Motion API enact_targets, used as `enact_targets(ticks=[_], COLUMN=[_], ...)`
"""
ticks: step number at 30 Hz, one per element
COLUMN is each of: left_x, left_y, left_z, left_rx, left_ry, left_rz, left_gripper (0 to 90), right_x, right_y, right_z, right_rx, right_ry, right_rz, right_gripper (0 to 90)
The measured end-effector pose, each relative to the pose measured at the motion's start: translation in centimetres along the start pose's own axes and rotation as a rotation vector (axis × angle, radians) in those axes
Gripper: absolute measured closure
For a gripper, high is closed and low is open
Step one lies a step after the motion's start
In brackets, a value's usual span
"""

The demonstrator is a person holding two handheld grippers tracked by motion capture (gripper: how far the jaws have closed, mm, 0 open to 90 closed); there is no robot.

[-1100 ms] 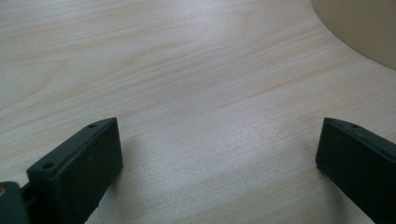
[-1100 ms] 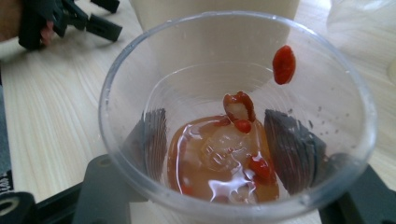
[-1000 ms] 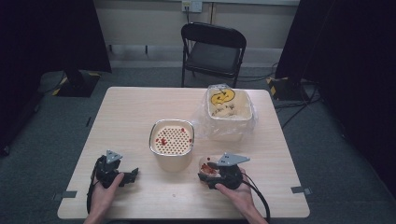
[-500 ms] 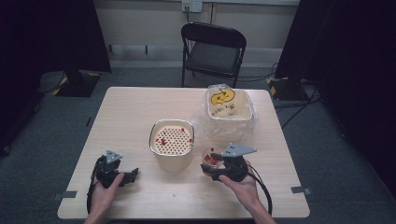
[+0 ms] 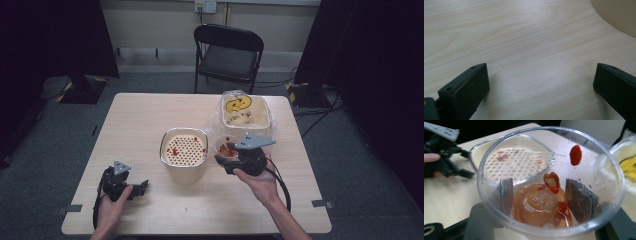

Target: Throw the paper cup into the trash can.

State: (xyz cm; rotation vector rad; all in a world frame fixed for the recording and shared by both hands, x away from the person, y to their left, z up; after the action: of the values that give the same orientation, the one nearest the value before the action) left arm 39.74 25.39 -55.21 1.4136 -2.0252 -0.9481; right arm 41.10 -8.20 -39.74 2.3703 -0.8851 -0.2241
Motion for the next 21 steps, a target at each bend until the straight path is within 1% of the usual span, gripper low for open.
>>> enact_targets(ticks=[2,4,5,6,7,9,10,11,15,16,17,19,20,21], left_x=[0.0,0.0,0.0,0.0,0.0,0.0,0.0,0.0,0.0,0.0,0.0,0.0,0.0,0.0], left_y=[0.0,0.0,0.0,0.0,0.0,0.0,0.0,0.0,0.0,0.0,0.0,0.0,0.0,0.0], left_z=[0.0,0.0,0.0,0.0,0.0,0.0,0.0,0.0,0.0,0.0,0.0,0.0,0.0,0.0], left_rx=[-0.001,0.0,0.0,-0.001,0.0,0.0,-0.001,0.0,-0.001,-0.001,-0.001,-0.001,0.0,-0.001], left_ry=[0.0,0.0,0.0,0.0,0.0,0.0,0.0,0.0,0.0,0.0,0.0,0.0,0.0,0.0], left_rz=[0.0,0.0,0.0,0.0,0.0,0.0,0.0,0.0,0.0,-0.001,-0.001,0.0,0.0,-0.001], left_gripper=[0.0,0.0,0.0,0.0,0.0,0.0,0.0,0.0,0.0,0.0,0.0,0.0,0.0,0.0], right_x=[0.2,0.5,0.7,0.7,0.8,1.0,1.1,1.1,1.2,1.2,1.2,1.2,1.2,1.2], right_y=[-0.3,-0.4,-0.6,-0.6,-0.7,-1.1,-1.6,-1.6,-2.5,-3.0,-3.0,-3.5,-3.8,-4.3], right_z=[-1.0,-2.0,-3.1,-3.1,-3.5,-4.5,-5.3,-5.3,-6.3,-6.7,-6.7,-6.9,-7.0,-7.0], right_rx=[-0.017,-0.023,-0.023,-0.023,-0.023,-0.026,-0.042,-0.042,-0.077,-0.105,-0.105,-0.117,-0.127,-0.148], right_ry=[0.035,0.059,0.08,0.08,0.089,0.118,0.166,0.166,0.232,0.28,0.28,0.307,0.324,0.361], right_rz=[0.034,0.056,0.077,0.077,0.088,0.115,0.144,0.144,0.181,0.207,0.207,0.222,0.232,0.256], right_gripper=[40.4,40.5,40.6,40.6,40.6,40.7,40.8,40.8,41.2,41.4,41.4,41.7,41.9,42.3])
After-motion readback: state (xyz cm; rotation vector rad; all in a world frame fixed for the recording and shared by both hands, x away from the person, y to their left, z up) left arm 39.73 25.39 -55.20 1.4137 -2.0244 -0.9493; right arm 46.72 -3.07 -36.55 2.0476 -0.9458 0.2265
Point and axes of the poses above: each handheld gripper's, and its own axes: y roughly backward along the jaws, z roughly out of its underside, x roughly to its right, the point moved 7 cm from there along -y, roughly forward along the jaws, and after that the axes turned 6 degrees about -x, right-handed, at the moved point
